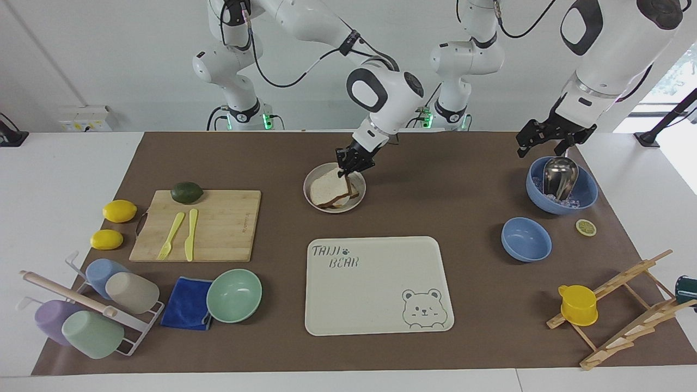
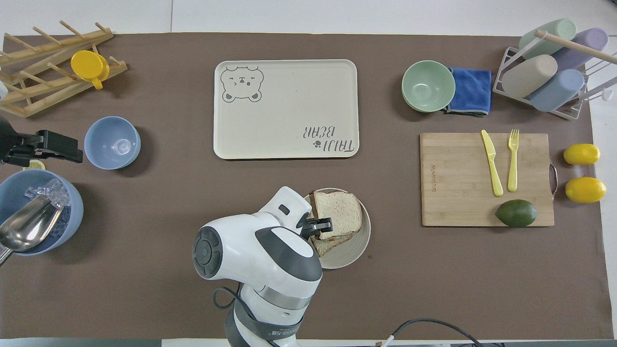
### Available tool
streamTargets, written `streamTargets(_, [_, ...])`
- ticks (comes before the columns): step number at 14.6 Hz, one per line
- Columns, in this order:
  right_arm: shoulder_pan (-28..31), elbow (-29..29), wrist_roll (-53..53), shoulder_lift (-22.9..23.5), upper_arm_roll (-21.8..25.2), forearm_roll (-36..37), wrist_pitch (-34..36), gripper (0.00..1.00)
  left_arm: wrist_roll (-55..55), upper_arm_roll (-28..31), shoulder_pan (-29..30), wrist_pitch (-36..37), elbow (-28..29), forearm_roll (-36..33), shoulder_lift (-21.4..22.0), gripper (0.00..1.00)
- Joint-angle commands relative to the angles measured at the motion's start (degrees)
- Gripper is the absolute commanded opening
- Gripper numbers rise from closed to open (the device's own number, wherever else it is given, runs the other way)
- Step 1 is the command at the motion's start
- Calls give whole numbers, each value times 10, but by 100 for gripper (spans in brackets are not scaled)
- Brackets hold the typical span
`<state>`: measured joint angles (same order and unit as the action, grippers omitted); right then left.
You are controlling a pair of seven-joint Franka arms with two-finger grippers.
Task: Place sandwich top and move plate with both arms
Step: 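Lower the bread onto the egg toast and open the right gripper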
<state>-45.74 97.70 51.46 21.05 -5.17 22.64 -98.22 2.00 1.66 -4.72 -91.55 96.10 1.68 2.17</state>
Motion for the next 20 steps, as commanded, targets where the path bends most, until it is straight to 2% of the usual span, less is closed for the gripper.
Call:
streamTargets(1, [9,21,18,-9,-5,-39,-28,0,-1,-3,1,-14,9,0,4,100])
streamTargets(3, [11,26,18,-10,-5,-42,-37,0,-1,-3,2,-14,9,0,4,100])
streamTargets(4, [11,28,19,-10,-5,-43,-45,6,-1,-3,5,-14,9,1,4,100])
streamTargets(5, [14,34,19,-11,-5,-44,-57,27,-1,-3,5,-14,9,1,5,100])
streamTargets(6, [14,42,19,-11,-5,-44,-69,38,-1,-3,5,-14,11,1,5,100])
streamTargets(7, [15,48,21,-12,-5,-51,-86,58,-1,-3,5,-14,12,1,6,100])
streamTargets(8, [20,52,21,-13,-5,-66,-102,65,-1,-3,5,-14,12,1,6,100])
streamTargets(10, [22,59,24,-12,-5,-91,-136,70,-1,-3,4,-15,13,1,6,100])
streamTargets(11, [21,59,36,-12,-5,-101,-146,76,-1,-3,4,-15,13,1,6,100])
streamTargets(14, [27,26,37,-26,-4,-139,-138,88,-1,-4,4,-25,22,3,8,100])
streamTargets(16, [77,21,20,-67,-5,-173,-138,100,-2,-3,-1,-39,37,5,16,100])
streamTargets(20, [194,4,-123,-129,-4,-215,-65,100,-1,-8,-3,-90,88,43,31,100])
